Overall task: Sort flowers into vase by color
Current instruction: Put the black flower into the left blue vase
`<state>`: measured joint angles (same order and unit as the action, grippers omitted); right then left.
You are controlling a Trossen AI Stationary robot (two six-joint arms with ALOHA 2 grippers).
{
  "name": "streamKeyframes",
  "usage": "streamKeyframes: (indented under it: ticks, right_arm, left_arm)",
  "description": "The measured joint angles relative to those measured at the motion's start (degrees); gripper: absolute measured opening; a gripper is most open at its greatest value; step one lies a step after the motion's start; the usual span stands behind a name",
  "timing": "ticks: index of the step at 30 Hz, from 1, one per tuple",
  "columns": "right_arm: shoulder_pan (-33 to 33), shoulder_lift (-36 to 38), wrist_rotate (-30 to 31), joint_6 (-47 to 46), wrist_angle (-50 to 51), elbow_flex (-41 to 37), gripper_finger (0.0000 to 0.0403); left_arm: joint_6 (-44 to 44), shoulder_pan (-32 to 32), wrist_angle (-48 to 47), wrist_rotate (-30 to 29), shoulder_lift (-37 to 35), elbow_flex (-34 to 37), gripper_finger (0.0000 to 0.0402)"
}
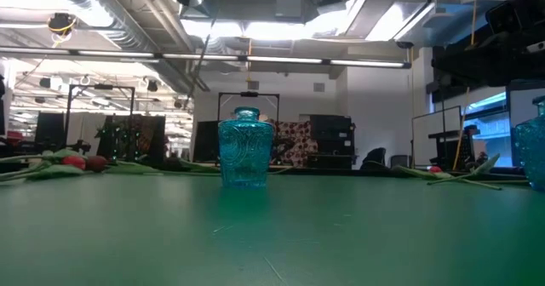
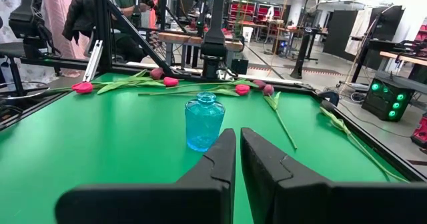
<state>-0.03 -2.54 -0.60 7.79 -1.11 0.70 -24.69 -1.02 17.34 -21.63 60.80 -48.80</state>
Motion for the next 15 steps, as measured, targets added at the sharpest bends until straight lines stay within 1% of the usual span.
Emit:
streamKeyframes:
  ticks: [2, 5, 8, 10, 13, 15]
  right_arm:
    - [0.0, 0.0, 0.0, 0.0, 0.0, 0.0, 0.0026]
    - [0.0, 0.0, 0.0, 0.0, 0.0, 0.0, 0.0026]
    - [0.0, 0.0, 0.0, 0.0, 0.0, 0.0, 0.0026]
    - [0.0, 0.0, 0.0, 0.0, 0.0, 0.0, 0.0026]
    - [0.0, 0.0, 0.0, 0.0, 0.0, 0.0, 0.0026]
    - [0.0, 0.0, 0.0, 0.0, 0.0, 0.0, 0.0026]
  left_arm:
    - [-0.1, 0.5, 4.6, 4.0, 0.7, 0.0, 0.0020]
    - [0.2, 2.6, 9.7, 5.0, 1.5, 0.0, 0.0024]
    - [1.6, 5.2, 12.5, 0.7, 2.0, 0.0, 0.0017]
    - [2.9, 7.1, 16.2, -2.4, 3.2, 1.4, 0.0011]
    - [3.9, 8.8, 25.2, -5.6, 5.9, 5.3, 0.0006]
    - [3.9, 8.5, 32.8, -6.9, 7.4, 7.8, 0.0006]
